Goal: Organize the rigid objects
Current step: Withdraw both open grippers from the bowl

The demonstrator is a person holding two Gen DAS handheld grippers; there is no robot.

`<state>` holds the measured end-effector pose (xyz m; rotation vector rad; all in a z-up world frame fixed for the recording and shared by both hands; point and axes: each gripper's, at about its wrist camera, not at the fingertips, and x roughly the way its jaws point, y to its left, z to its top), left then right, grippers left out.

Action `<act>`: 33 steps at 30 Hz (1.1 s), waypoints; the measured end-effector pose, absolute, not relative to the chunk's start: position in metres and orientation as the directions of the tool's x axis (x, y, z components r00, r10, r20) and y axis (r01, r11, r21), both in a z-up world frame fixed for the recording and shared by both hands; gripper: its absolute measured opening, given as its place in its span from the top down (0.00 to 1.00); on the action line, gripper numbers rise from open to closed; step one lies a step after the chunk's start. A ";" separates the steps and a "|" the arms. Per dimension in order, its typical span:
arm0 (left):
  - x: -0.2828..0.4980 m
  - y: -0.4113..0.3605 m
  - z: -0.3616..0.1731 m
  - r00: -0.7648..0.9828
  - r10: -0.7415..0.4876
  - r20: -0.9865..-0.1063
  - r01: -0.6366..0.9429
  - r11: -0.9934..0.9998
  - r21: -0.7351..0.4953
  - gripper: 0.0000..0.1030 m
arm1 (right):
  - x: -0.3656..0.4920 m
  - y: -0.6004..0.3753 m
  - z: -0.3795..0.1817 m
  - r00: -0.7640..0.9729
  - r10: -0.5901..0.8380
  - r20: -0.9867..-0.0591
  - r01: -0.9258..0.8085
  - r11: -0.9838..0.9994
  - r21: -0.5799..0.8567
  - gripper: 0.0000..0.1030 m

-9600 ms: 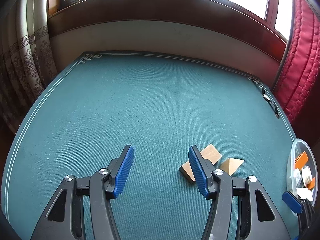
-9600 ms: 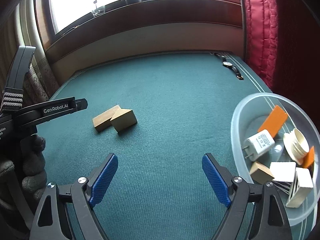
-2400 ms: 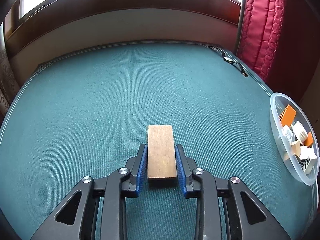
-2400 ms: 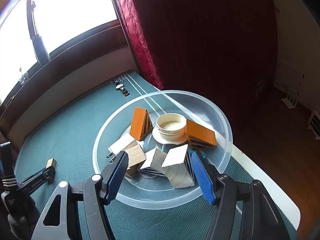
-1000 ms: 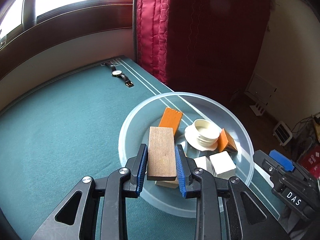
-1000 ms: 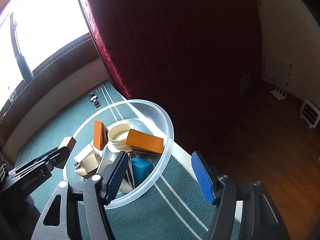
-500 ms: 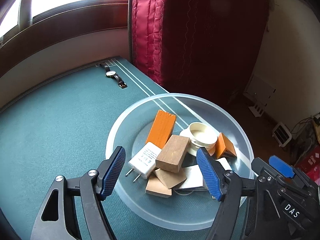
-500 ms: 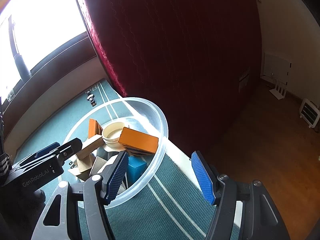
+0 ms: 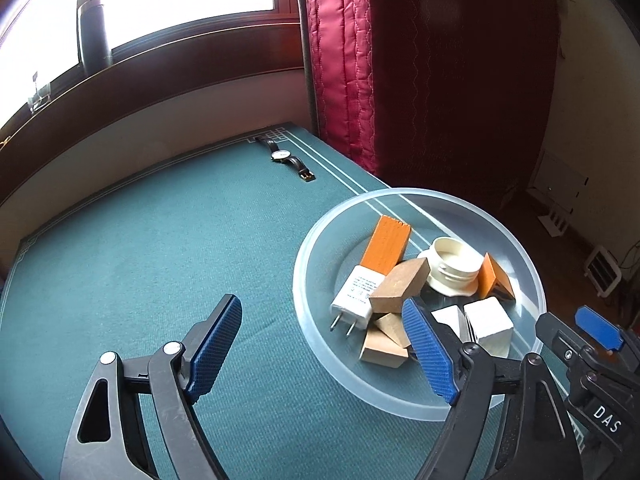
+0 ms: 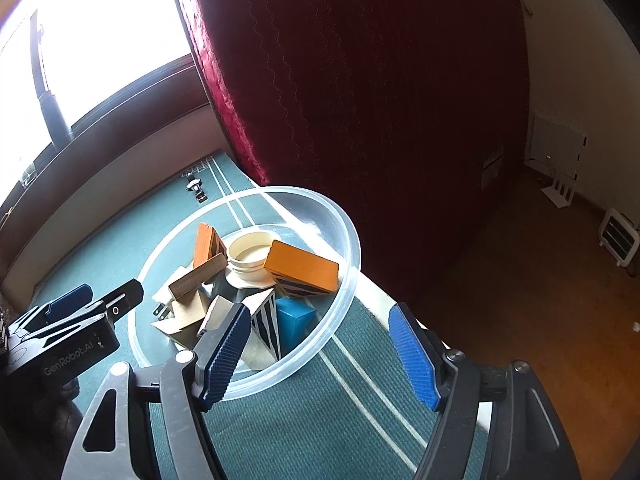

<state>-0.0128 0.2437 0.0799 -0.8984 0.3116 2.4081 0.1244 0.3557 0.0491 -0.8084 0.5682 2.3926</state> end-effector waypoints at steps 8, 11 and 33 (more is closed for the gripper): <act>-0.007 0.223 0.094 -0.665 0.409 -0.624 -0.540 -0.841 0.024 0.16 | 0.121 0.338 0.056 -0.675 0.366 -0.641 -0.600 -0.778 0.187 0.06; -0.005 0.218 0.098 -0.674 0.411 -0.615 -0.535 -0.844 0.023 0.13 | 0.120 0.333 0.058 -0.675 0.361 -0.643 -0.594 -0.783 0.184 0.04; -0.001 0.213 0.105 -0.667 0.398 -0.630 -0.522 -0.853 0.015 0.03 | 0.117 0.318 0.058 -0.647 0.396 -0.651 -0.595 -0.797 0.107 0.01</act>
